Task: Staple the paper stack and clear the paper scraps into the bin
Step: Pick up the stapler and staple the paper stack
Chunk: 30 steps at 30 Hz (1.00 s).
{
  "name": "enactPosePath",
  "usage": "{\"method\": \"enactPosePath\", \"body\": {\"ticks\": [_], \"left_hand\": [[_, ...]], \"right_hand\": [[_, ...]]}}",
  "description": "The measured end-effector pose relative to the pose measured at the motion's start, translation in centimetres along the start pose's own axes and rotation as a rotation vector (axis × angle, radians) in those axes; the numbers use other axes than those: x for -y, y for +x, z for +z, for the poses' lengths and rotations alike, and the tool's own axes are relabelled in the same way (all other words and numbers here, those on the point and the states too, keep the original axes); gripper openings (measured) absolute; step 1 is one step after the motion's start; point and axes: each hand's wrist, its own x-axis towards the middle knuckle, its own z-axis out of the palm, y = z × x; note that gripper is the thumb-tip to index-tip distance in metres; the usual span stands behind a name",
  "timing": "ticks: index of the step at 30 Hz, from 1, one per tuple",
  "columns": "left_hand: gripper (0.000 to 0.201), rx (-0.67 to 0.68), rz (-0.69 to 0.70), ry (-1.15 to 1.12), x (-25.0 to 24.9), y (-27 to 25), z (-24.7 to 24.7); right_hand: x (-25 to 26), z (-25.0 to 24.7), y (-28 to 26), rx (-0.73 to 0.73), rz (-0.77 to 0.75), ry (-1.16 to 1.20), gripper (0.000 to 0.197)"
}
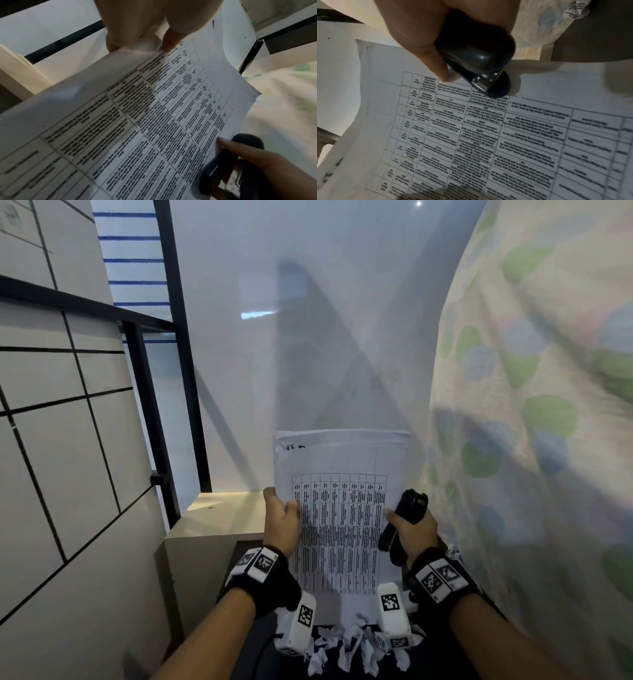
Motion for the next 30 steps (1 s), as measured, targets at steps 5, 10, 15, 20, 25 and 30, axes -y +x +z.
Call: {"method": "enactPosePath", "body": {"ticks": [5, 10, 15, 20, 25, 30], "left_hand": [[0.007, -0.039, 0.069, 0.028, -0.3, 0.3, -0.3], [0.029, -0.001, 0.116, 0.098, -1.6, 0.9, -0.8], [0.033, -0.076, 0.207, 0.100, -3.9, 2.3, -0.6], [0.026, -0.117, 0.188, 0.053, -4.7, 1.3, 0.9], [0.011, -0.115, 0.088, 0.007, -2.4, 0.1, 1.5], [0.029, -0.030, 0.069, 0.050, 0.1, -0.6, 0.9]], "right_hand": [[0.5, 0.3, 0.2, 0.003, -0.013, 0.035, 0.023], [1.8, 0.9, 0.5, -0.018, -0.013, 0.045, 0.026], [4.5, 2.1, 0.6, -0.081, -0.087, 0.133, 0.022], [4.8, 3.2, -0.4, -0.099, -0.154, 0.103, 0.021], [2.9, 3.0, -1.4, -0.088, -0.131, 0.005, 0.022], [0.5, 1.5, -1.5, -0.072, -0.047, -0.061, 0.025]]}}
